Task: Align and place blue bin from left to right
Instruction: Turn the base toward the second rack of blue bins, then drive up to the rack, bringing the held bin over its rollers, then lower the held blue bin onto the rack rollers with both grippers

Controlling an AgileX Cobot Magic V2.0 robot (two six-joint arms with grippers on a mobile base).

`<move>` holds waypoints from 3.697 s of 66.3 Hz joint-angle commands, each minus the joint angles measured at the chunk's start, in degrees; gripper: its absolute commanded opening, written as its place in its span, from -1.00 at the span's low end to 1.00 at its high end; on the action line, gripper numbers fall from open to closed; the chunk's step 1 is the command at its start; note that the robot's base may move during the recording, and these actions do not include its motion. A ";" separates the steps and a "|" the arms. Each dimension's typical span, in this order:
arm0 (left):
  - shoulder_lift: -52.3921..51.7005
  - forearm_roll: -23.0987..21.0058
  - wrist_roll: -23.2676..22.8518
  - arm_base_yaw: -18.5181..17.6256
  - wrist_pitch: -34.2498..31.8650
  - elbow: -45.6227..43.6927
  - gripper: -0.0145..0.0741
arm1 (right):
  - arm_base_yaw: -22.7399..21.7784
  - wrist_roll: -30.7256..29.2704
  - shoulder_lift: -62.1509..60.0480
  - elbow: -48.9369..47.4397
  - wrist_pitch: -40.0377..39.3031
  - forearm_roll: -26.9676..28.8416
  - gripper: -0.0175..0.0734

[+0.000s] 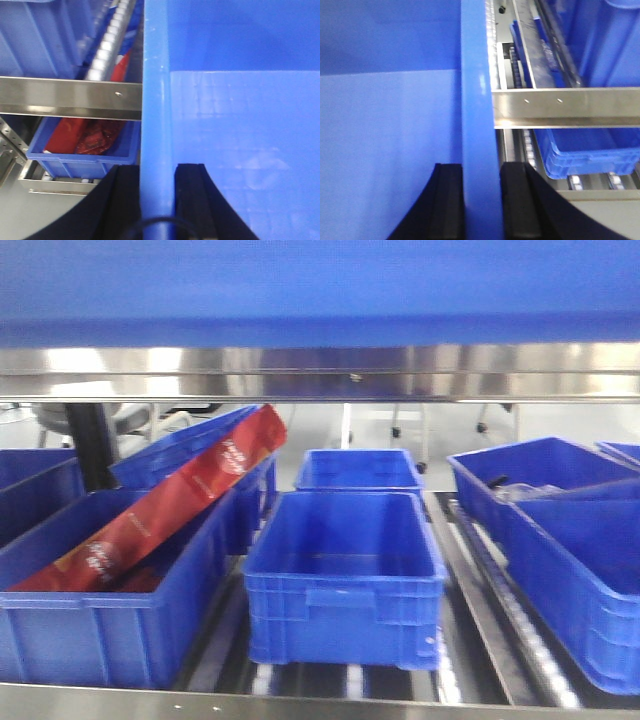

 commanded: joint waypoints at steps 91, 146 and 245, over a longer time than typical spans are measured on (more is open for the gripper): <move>0.15 -1.93 -0.52 -1.01 -5.45 -0.66 -0.92 | 1.01 0.05 0.53 -0.54 -16.10 1.36 -0.80; 0.15 -1.93 -0.52 -1.01 -5.45 -0.66 -0.92 | 1.01 0.05 0.53 -0.54 -16.10 1.36 -0.80; 0.15 -2.57 -0.52 -1.01 -5.45 -0.66 -0.92 | 1.01 0.05 0.65 -0.54 -16.69 2.56 -0.80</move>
